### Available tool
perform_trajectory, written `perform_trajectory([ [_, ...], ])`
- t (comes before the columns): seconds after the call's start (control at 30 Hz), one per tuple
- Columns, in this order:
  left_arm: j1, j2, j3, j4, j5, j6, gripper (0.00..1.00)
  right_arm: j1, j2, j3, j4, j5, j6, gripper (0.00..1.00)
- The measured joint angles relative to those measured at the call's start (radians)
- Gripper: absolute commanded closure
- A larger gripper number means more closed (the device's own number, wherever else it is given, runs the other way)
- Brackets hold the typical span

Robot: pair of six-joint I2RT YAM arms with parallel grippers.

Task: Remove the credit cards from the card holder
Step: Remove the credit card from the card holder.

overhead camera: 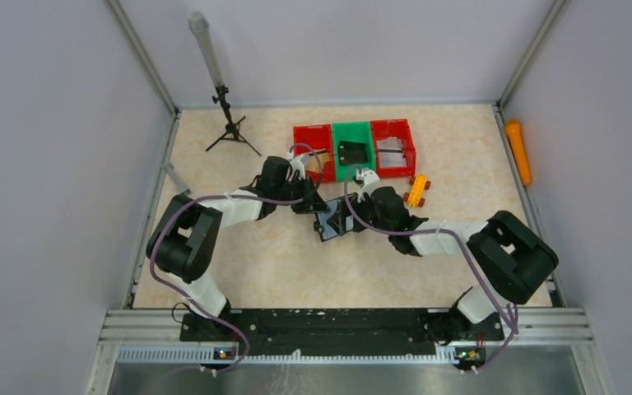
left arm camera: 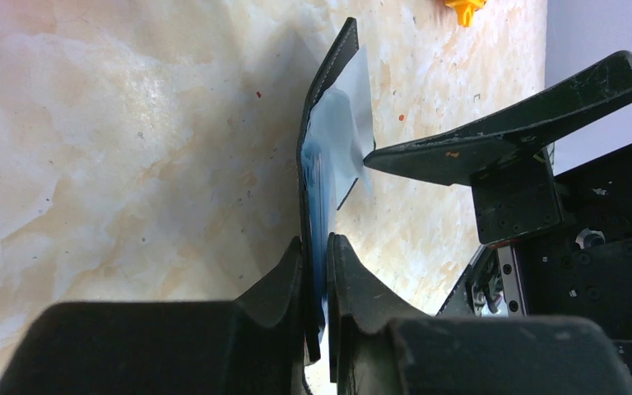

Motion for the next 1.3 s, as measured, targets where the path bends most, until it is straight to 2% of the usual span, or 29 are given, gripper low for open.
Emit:
perform_trajectory([
  [0.13, 0.0, 0.0, 0.0, 0.0, 0.003, 0.0, 0.83, 0.003, 0.0, -0.006, 0.006, -0.011, 0.0, 0.21],
  [0.3, 0.0, 0.0, 0.0, 0.002, 0.01, 0.0, 0.82, 0.003, 0.0, -0.006, -0.012, 0.01, -0.001, 0.13],
  [0.43, 0.0, 0.0, 0.0, 0.002, 0.011, 0.0, 0.8, 0.006, -0.028, -0.013, -0.052, 0.089, -0.01, 0.12],
  [0.63, 0.0, 0.0, 0.0, 0.002, 0.018, -0.001, 0.78, 0.006, -0.165, -0.076, -0.034, 0.161, -0.033, 0.13],
  [0.9, 0.0, 0.0, 0.0, 0.002, 0.018, -0.001, 0.77, 0.013, -0.158, -0.095, 0.062, 0.026, -0.066, 0.2],
  [1.1, 0.0, 0.0, 0.0, 0.002, 0.018, -0.001, 0.77, 0.033, -0.106, -0.093, 0.097, -0.06, -0.076, 0.21],
  [1.3, 0.0, 0.0, 0.0, 0.002, 0.02, -0.001, 0.75, 0.034, -0.011, -0.04, 0.05, -0.073, -0.074, 0.19],
])
